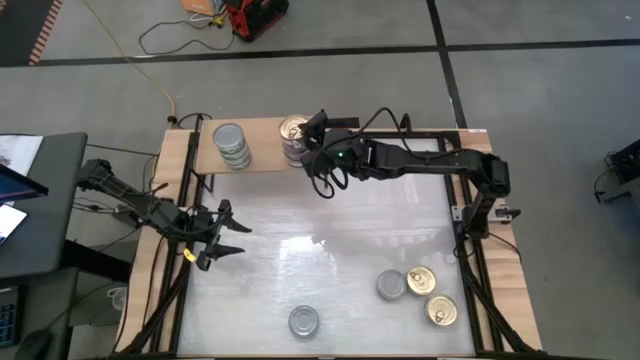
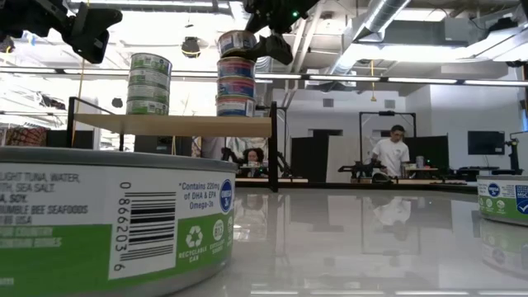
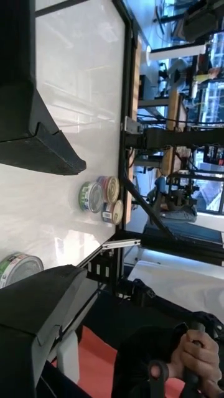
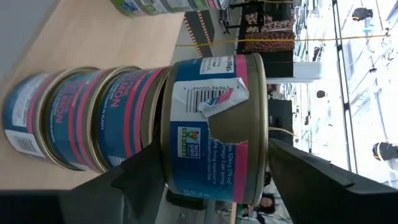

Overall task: Stack canned seafood by type on shelf
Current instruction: Stack the blue-pink tuna can on top of the other blue-pink tuna cans on the shelf

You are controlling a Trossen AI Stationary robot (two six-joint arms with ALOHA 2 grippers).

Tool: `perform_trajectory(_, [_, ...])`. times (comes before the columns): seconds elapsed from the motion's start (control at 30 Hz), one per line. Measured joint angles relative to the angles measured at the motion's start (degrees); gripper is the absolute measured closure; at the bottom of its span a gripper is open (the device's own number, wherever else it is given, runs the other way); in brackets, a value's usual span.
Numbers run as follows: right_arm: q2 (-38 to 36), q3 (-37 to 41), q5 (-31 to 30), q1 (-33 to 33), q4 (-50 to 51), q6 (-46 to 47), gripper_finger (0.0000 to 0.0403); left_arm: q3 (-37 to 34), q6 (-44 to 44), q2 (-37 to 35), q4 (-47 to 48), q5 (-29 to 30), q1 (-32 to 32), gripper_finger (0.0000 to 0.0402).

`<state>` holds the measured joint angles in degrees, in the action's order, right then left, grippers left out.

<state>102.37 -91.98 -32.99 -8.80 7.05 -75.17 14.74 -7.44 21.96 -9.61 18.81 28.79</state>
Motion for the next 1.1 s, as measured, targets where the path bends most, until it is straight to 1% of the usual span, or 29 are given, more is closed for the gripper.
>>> perform_trajectory(0.13, [0.00,0.00,-0.09,0.00,0.00,-2.50,0.0096,0.00,-0.47,0.00,0.02,0.05,0.00,0.0162])
perform_trajectory(0.33, [0.00,-0.14,-0.21,0.00,0.01,-2.74,0.0097,0.00,0.36,0.00,-0.03,0.31,0.00,0.0162])
perform_trajectory(0.53, [0.04,-2.57,-1.14,0.13,0.47,-2.85,0.0097,0.00,0.69,0.00,-0.02,0.37,0.00,0.0162])
perform_trajectory(0.77, [0.04,-3.10,-1.24,0.02,5.60,-1.82,0.0097,0.00,0.76,0.00,0.13,0.33,0.00,0.0162])
perform_trajectory(0.87, [0.04,-3.13,-1.77,0.02,5.87,-1.86,0.0097,0.00,0.96,0.00,0.15,0.31,0.00,0.0162])
perform_trajectory(1.1, [0.04,-3.17,-3.14,-0.06,5.81,-5.65,0.0097,0.00,1.26,0.00,-0.02,0.28,0.00,0.0162])
